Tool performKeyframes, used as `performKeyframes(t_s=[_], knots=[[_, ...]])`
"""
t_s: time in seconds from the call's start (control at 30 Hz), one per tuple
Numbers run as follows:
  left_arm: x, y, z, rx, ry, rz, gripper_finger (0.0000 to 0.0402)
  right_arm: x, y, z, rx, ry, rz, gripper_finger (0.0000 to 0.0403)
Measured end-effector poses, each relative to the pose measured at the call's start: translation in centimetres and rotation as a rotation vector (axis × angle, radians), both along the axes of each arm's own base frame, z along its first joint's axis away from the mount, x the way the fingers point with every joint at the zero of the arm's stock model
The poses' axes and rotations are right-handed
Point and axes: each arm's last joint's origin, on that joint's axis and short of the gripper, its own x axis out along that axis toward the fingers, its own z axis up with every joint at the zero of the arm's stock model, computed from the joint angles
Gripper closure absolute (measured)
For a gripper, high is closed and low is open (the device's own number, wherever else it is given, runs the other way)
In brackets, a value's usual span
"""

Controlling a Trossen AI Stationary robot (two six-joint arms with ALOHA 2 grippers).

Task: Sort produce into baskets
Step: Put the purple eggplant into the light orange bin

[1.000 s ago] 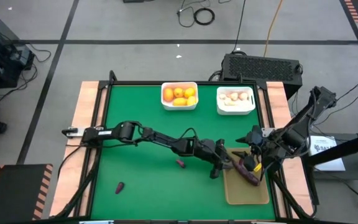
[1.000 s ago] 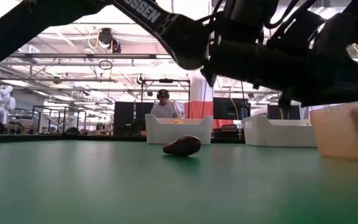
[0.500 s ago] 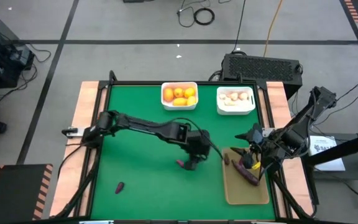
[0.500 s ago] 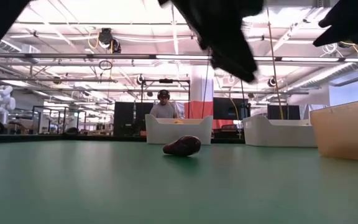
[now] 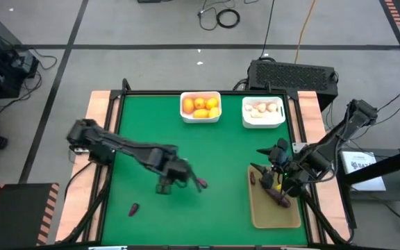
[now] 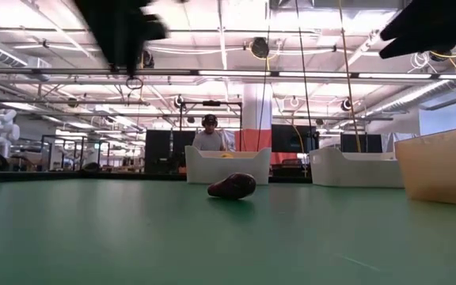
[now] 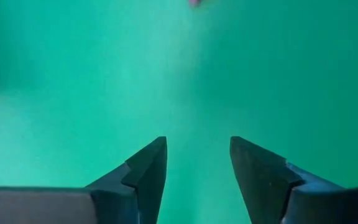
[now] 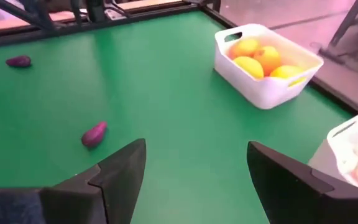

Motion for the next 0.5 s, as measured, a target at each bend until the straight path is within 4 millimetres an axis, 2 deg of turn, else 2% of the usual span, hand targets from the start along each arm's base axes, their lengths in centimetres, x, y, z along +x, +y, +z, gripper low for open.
performKeyframes(t_s=[0.17,0.23,0.37,0.5], knots=[[-5.9,-0.7,-1.9,0.015,0.049,0.169,0.0217,1.6,-0.1,0.0,-0.077,0.008,0.012,0.0133],[-7.9,-1.3,-3.1,-0.038,0.073,0.23,0.0217,2.3,-0.2,0.0,-0.106,0.009,0.015,0.0133],[-10.4,-3.6,-5.2,-0.238,0.114,0.314,0.0217,3.4,-0.6,-0.2,-0.158,0.024,0.011,0.0133],[-11.6,-5.2,-6.3,-0.316,0.18,0.534,0.0217,4.2,-1.1,-0.5,-0.181,0.048,-0.011,0.0133]])
